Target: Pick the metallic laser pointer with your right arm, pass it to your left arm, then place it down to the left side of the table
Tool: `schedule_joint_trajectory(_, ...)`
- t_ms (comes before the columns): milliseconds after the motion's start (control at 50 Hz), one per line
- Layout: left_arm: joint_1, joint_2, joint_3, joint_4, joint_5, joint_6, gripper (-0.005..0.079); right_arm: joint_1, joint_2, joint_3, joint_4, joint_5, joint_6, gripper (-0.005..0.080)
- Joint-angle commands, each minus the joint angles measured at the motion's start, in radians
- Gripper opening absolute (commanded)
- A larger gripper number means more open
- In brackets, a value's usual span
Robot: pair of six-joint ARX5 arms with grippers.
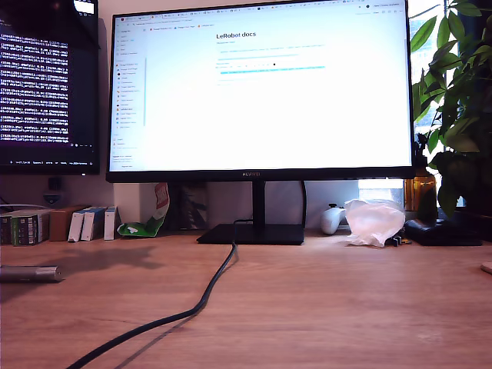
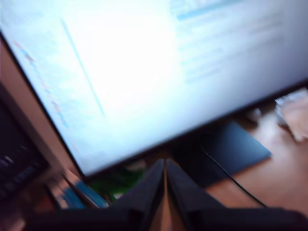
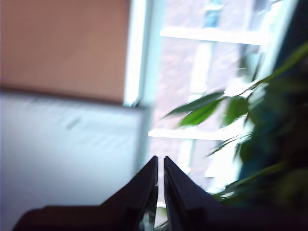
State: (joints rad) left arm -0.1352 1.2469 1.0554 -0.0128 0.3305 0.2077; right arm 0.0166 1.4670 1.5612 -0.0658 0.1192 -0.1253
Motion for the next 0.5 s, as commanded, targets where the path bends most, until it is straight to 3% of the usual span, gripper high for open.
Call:
schedule_joint_trajectory(0,0.024,0.000,0.073,0.063,-0.002,-0.006,-0.0024,-0.048,-0.070,0.015,-0.013,0.002,0.029,-0.0011)
schedule_joint_trajectory(180,0.064,0.000,0.222,0.061,0.002,-0.008,-0.0024,-0.130,-0.145,0.025,-0.026,-0.007,0.108,-0.0011)
schedule_joint_trajectory(480,0.068,-0.019,0.493,-0.148,0.093,-0.126,-0.0024,-0.111,-0.241,0.025,-0.072,-0.113,0.151,-0.0011)
